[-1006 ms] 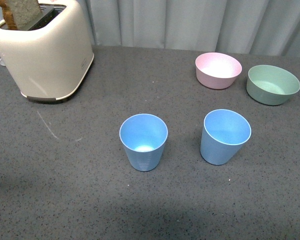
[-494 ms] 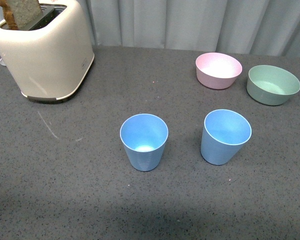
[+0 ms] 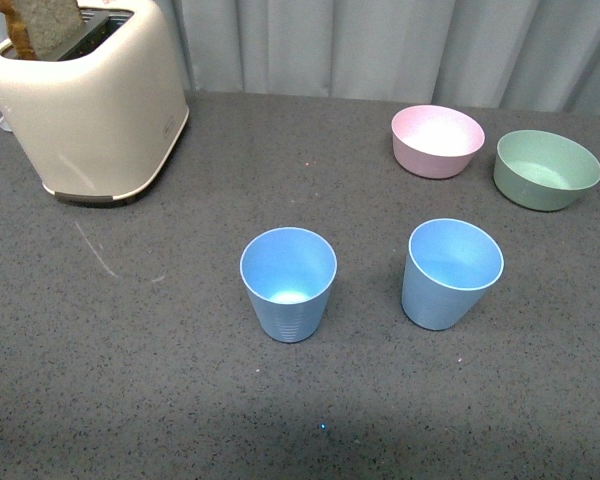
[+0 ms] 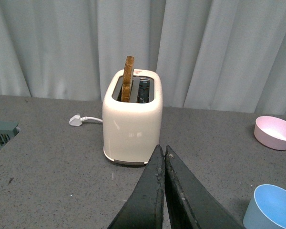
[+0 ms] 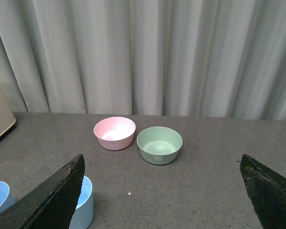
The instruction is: Stack blue cups with both arms
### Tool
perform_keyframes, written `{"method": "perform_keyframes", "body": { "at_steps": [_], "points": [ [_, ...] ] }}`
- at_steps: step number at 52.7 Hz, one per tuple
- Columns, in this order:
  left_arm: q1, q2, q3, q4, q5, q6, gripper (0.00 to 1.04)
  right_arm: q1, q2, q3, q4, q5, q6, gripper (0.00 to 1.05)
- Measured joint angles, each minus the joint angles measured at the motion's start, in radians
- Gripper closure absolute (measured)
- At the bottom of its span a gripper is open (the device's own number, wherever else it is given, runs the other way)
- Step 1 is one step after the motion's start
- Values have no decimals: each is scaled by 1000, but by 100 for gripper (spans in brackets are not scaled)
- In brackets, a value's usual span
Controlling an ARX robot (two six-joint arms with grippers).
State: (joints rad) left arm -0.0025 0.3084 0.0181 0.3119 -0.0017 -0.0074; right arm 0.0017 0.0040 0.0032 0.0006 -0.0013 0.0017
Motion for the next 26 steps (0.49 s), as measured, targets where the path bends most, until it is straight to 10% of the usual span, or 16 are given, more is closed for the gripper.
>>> {"method": "perform_keyframes", "body": {
  "at_steps": [26],
  "points": [
    [0, -131, 0, -131, 0, 0, 101, 0, 0, 0, 0, 0, 0, 10]
  ]
}}
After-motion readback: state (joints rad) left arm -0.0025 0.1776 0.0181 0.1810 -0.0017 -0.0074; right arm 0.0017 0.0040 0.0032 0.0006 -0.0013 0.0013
